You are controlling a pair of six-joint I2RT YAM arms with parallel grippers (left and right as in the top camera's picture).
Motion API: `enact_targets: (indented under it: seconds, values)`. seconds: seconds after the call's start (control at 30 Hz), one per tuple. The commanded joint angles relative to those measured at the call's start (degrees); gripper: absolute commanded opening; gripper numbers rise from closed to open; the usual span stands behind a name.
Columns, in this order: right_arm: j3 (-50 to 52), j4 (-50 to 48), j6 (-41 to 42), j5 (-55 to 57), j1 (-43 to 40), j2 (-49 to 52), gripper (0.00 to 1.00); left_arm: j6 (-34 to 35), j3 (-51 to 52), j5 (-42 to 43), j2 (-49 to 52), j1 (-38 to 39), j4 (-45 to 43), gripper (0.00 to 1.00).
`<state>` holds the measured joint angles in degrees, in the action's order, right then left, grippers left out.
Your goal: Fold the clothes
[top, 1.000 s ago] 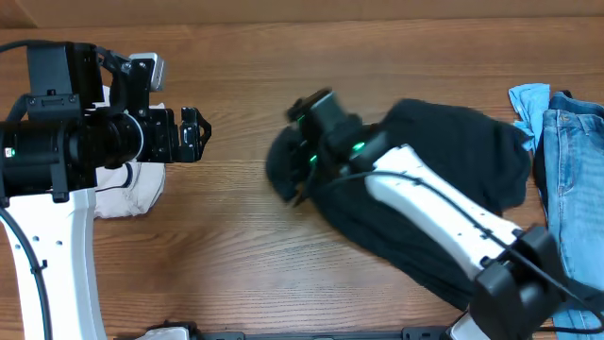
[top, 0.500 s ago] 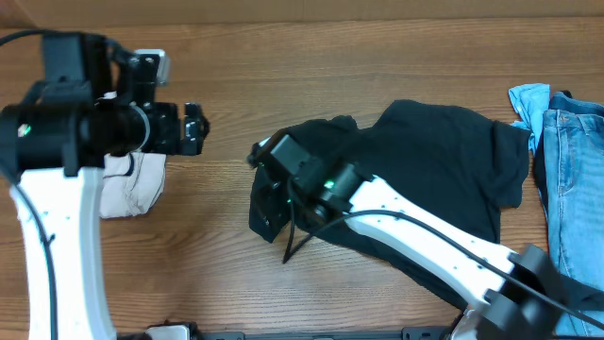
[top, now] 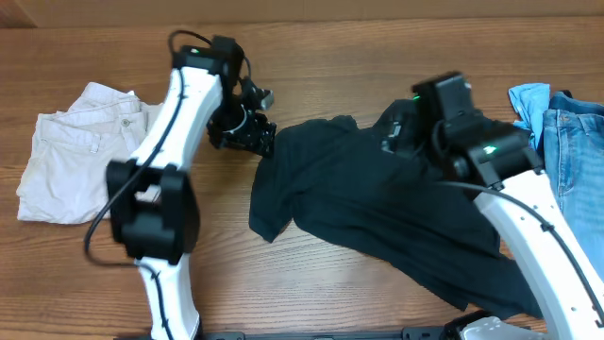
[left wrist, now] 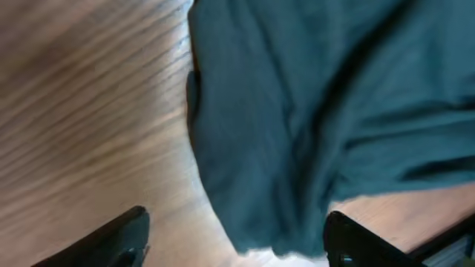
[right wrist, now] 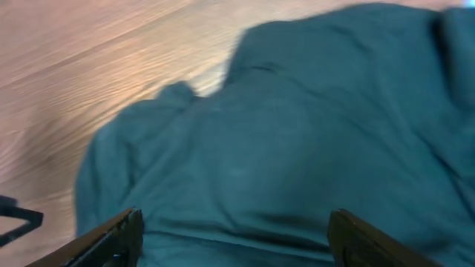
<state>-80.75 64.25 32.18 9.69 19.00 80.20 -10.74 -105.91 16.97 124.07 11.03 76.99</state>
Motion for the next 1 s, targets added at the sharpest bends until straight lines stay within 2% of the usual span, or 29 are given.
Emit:
enact_targets:
  seconds: [0.0,0.1,0.17,0.3,0.37,0.47,0.5,0.53,0.63,0.73,0.8,0.93,0.97]
  values:
    - [-1.0,2.0,0.8,-0.7,-2.9,-0.5,0.84,-2.0,-0.7,2.1,5.5,0.6,-2.2,0.76]
    - [-1.0,2.6,0.8,-0.7,-3.7,-0.5,0.84,-3.4,-0.7,4.0,8.0,0.9,-3.8,0.75]
    - [-1.0,2.8,0.8,-0.7,-3.7,-0.5,0.84,-3.4,-0.7,4.3,8.8,1.1,-5.1,0.69]
    - [-1.0,2.9,0.6,-0.7,-3.7,-0.5,0.84,-3.4,-0.7,4.3,9.0,1.4,-8.0,0.35]
    - [-1.0,3.5,0.6,-0.7,-3.7,-0.5,0.85,-3.4,-0.7,5.1,9.0,1.4,-9.1,0.28]
    - [-1.0,4.2,0.6,-0.7,-3.7,-0.5,0.84,-3.3,-0.7,5.8,9.5,1.4,-9.7,0.23]
    - [-1.0,4.3,0.6,-0.7,-3.7,-0.5,0.85,-3.3,-0.7,5.7,9.6,1.4,-9.6,0.17]
    - [-1.0,4.5,0.6,-0.7,-3.7,-0.5,0.85,-3.3,-0.7,5.4,9.6,1.4,-9.3,0.04]
    - [-1.0,4.9,0.7,0.2,-3.7,-0.5,0.84,1.3,-0.9,2.7,9.5,0.7,-8.0,0.04]
    - [-1.0,5.6,0.6,2.4,-3.7,-0.5,0.85,11.7,-1.9,-5.6,8.9,-3.1,-3.2,0.04]
    - [-1.0,5.7,0.7,2.7,-3.7,-0.5,0.88,15.6,-2.3,-10.8,7.3,-7.8,0.2,0.04]
    - [-1.0,5.6,0.7,2.7,-3.7,-0.2,0.91,18.7,-2.3,-13.8,3.5,-17.1,2.7,0.04]
    - [-1.0,5.4,0.7,2.7,-3.8,0.1,0.95,18.7,-2.3,-14.0,2.5,-19.3,3.0,0.04]
